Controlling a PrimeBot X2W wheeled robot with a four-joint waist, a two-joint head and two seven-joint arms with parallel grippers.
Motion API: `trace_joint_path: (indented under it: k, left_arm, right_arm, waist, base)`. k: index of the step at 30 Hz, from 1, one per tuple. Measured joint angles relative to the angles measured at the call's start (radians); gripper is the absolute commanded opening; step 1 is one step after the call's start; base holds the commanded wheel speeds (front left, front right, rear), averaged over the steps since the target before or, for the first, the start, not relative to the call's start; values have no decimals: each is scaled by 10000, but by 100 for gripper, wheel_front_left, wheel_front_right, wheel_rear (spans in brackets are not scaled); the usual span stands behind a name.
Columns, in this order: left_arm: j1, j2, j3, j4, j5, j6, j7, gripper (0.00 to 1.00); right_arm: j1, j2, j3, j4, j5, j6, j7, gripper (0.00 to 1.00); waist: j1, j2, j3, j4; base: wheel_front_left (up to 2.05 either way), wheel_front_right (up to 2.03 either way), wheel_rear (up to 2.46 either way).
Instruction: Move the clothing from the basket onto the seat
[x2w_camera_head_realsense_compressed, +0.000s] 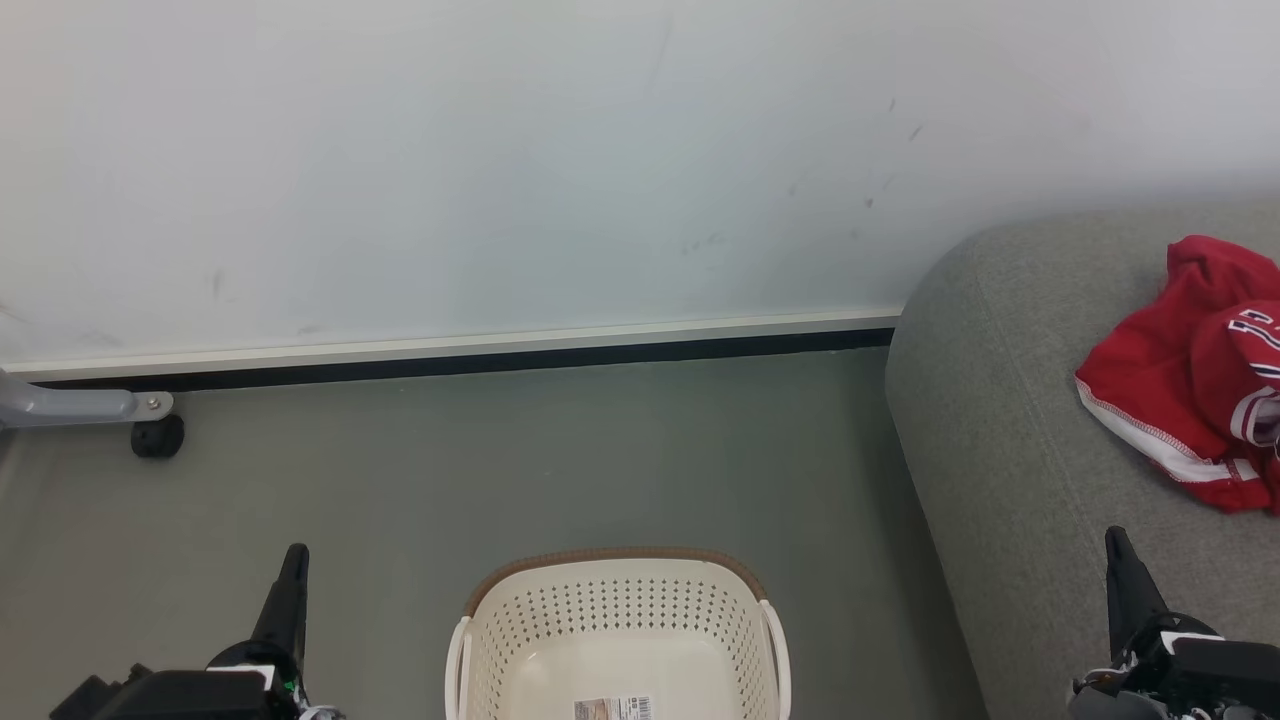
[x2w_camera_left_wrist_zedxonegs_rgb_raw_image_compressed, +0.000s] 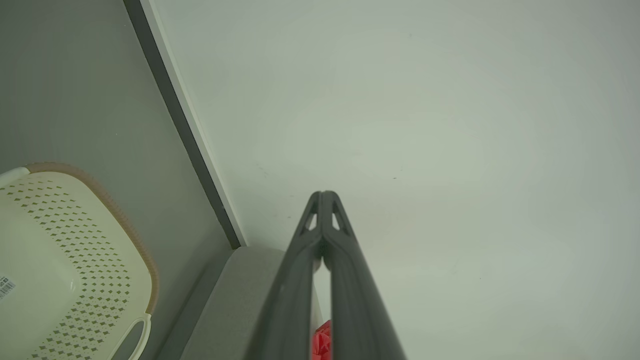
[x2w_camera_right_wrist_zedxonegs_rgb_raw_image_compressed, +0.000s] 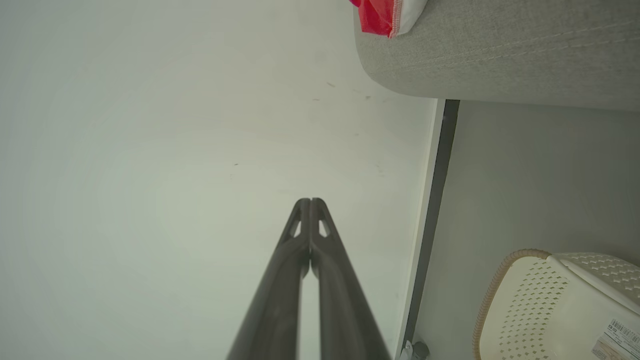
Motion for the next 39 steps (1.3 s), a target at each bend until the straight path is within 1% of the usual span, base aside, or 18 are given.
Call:
trace_joint_path:
  k: [39]
  left_arm:
    - [0, 0, 0, -2, 0, 0, 0, 0]
  right_arm:
    - [2, 0, 2, -4, 0, 0, 0, 0]
  waist:
    - [0, 0, 1, 0]
  base:
    - [0, 0, 0]
